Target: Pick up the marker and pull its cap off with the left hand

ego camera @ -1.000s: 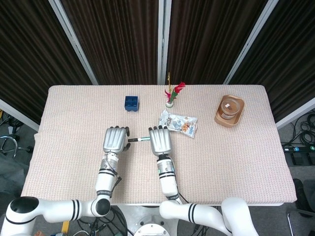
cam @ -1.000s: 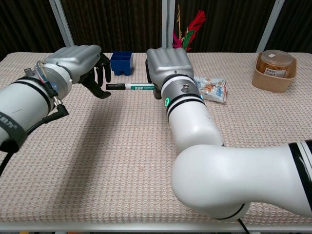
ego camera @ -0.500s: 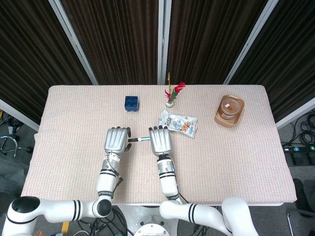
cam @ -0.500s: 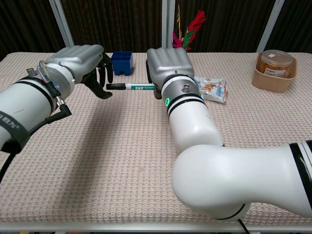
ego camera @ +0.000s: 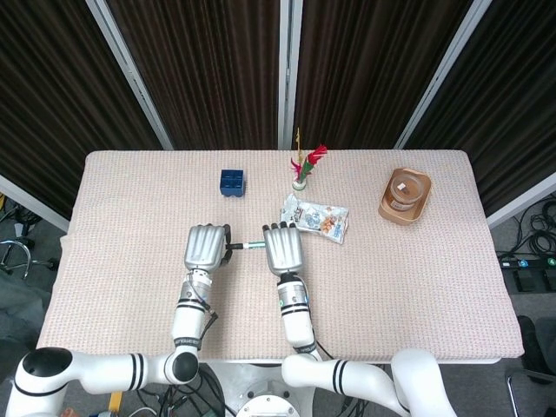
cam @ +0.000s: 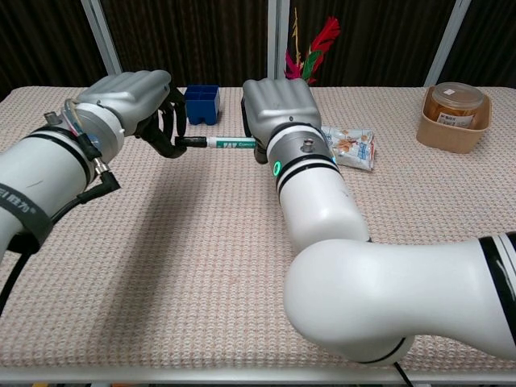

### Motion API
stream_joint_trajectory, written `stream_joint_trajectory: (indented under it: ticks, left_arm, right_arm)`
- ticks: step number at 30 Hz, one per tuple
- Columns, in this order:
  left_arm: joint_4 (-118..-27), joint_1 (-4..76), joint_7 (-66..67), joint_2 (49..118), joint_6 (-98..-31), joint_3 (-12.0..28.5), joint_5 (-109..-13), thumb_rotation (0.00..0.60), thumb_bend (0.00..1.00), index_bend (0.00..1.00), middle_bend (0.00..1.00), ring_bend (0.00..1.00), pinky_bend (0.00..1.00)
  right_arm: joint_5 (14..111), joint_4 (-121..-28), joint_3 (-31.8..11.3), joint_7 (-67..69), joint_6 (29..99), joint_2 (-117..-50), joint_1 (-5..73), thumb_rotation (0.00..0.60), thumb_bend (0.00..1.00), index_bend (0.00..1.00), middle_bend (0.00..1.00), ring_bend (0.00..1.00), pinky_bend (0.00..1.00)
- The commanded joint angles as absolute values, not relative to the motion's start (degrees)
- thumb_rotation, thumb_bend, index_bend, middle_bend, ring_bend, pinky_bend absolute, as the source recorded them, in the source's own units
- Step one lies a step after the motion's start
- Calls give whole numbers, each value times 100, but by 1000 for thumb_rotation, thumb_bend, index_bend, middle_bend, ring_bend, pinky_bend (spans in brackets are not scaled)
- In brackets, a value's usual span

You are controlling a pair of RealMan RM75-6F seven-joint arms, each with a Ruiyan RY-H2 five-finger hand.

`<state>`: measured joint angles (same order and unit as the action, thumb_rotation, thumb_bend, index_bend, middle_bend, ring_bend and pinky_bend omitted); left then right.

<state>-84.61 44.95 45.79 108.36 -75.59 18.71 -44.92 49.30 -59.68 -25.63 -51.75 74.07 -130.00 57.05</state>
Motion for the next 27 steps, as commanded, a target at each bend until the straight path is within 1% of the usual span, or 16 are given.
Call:
stream_joint_trajectory:
  ticks: [1, 8, 14, 20, 24, 27]
  left_arm:
    - [-8465, 4490, 4562, 10826, -7525, 1867, -4485, 600, 359, 591, 616, 546, 568]
    - [-8564, 4455, 4485, 10726, -7431, 1871, -4455, 600, 367, 620, 648, 577, 589]
    - [-8652, 4367, 4339, 10557, -7385, 1861, -4461, 600, 367, 636, 666, 596, 602]
    - [-8696, 4196, 4180, 10318, -7374, 1749, -4488, 600, 367, 638, 668, 597, 603]
    - [-8614, 3906, 3706, 10220, -7324, 1496, -4639, 600, 367, 638, 667, 597, 603]
    - [-8347, 3700, 3313, 10270, -7205, 1287, -4724, 600, 365, 636, 666, 597, 603]
  right_arm:
    - [4945, -5973, -2558, -5167, 7404, -13000, 5692, 600, 279, 619, 583, 414, 482]
    - [5006, -5993, -2565, -5184, 7431, -12970, 5592, 600, 278, 619, 583, 413, 482]
    - [5064, -6186, -2506, -5176, 7485, -12788, 5370, 600, 280, 619, 583, 414, 482]
    - [5228, -6602, -2193, -5088, 7693, -12430, 4914, 600, 281, 619, 583, 413, 482]
    - [5328, -6950, -1844, -5011, 7856, -12110, 4481, 600, 281, 619, 583, 414, 482]
    - [5317, -7045, -1659, -4920, 7850, -11960, 4227, 600, 281, 619, 583, 413, 482]
